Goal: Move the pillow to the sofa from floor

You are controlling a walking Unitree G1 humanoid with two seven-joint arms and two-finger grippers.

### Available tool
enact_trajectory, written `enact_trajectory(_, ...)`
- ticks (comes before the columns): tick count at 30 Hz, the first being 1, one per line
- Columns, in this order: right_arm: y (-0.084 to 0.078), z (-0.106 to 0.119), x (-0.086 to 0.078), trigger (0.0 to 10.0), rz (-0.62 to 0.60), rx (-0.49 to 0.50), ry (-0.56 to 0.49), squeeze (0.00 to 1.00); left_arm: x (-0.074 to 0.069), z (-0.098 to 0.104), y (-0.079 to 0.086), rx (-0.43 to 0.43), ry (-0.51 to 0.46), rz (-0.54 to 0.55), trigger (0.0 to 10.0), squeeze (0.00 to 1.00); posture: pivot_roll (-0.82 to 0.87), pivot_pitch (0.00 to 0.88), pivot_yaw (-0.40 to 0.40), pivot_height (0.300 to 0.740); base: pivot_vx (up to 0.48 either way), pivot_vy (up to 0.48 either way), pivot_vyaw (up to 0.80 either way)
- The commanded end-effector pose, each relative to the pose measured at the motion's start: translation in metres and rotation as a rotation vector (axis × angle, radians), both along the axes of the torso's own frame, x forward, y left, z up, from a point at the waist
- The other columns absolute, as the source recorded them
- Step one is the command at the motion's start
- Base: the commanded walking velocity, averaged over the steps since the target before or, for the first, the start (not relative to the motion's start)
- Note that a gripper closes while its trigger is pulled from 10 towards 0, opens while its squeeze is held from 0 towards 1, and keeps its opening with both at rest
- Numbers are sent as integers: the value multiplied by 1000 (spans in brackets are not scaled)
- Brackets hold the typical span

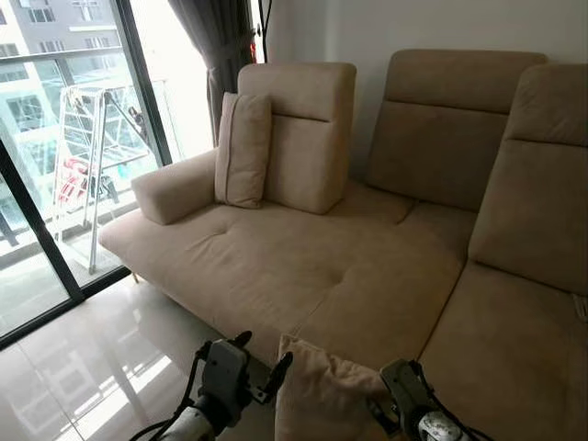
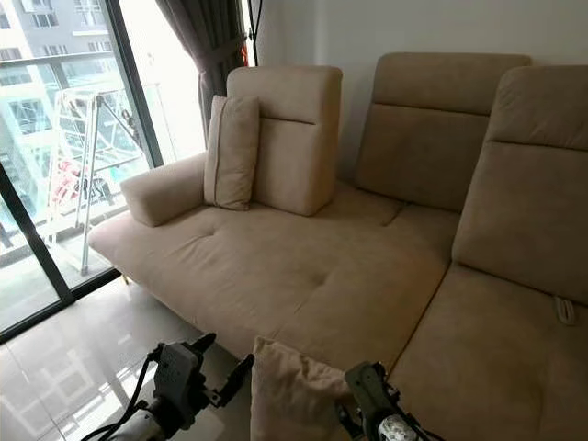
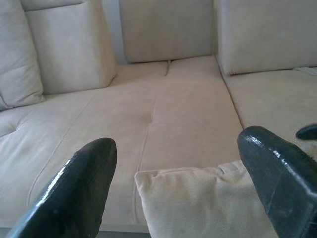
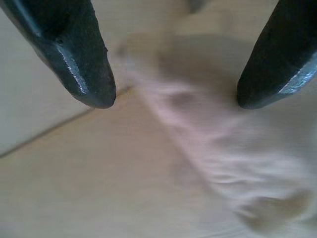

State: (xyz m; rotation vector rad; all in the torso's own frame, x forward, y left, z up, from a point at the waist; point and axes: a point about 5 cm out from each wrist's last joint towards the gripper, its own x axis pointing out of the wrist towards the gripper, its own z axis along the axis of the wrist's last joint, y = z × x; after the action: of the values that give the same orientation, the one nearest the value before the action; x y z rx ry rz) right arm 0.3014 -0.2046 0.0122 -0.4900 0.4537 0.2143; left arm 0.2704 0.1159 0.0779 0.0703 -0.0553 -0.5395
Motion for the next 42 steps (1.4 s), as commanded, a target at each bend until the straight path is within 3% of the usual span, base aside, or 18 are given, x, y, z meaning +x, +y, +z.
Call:
enact_trajectory(1,2,1,2,10000,-2,-27,-5,0,-2,-2,4,27,15,3,10000,0,340,0,104,601,0,0,0)
enact_trajectory(2,-1,4,5,10000,-28,-47,-12,0,-8,-4,-3,55,31,-87,10000,0,341,0,100,601,0,0,0)
enact_trajectory(3,-1,4,5,10000,-28,-47,-12,0,-8,-4,-3,55,31,-87,10000,0,341,0,100,601,0,0,0)
enact_trajectory(6,-1,4,6,10000,-40,-35,-1,0,-19,-7,-13,152,21,-245,10000,0,343,0,96,601,0,0,0)
enact_trajectory(15,8,-10,-3,10000,-50,69,113,0,-14,-3,-10,229,8,-297,10000,0,335,0,100,601,0,0,0)
enact_trajectory(16,6,-10,-3,8314,-81,97,118,0,-14,-3,-10,231,9,-297,10000,0,335,0,100,601,0,0,0)
enact_trajectory(17,5,-10,-3,8314,-103,118,120,0,-14,-3,-10,231,12,-298,10000,0,335,0,100,601,0,0,0)
enact_trajectory(18,4,-10,-3,3451,-121,141,123,0,-14,-3,-10,233,15,-299,10000,0,335,0,100,601,0,0,0)
enact_trajectory(19,4,-10,-3,3451,-121,141,123,0,-14,-3,-10,233,15,-299,10000,0,335,0,100,601,0,0,0)
enact_trajectory(20,3,-10,-3,2235,-128,153,126,0,-14,-3,-10,235,16,-301,10000,0,335,0,100,601,0,0,0)
enact_trajectory(21,2,-11,-4,0,-138,165,127,0,-14,-3,-10,236,20,-301,10000,0,333,0,100,601,0,0,0)
enact_trajectory(33,2,-5,-1,0,-129,180,69,0,-6,-8,-10,257,49,-273,10000,0,306,0,84,601,0,0,0)
enact_trajectory(42,14,-2,-6,0,26,89,-50,0,19,-19,-1,417,138,-186,10000,0,249,0,73,601,0,0,0)
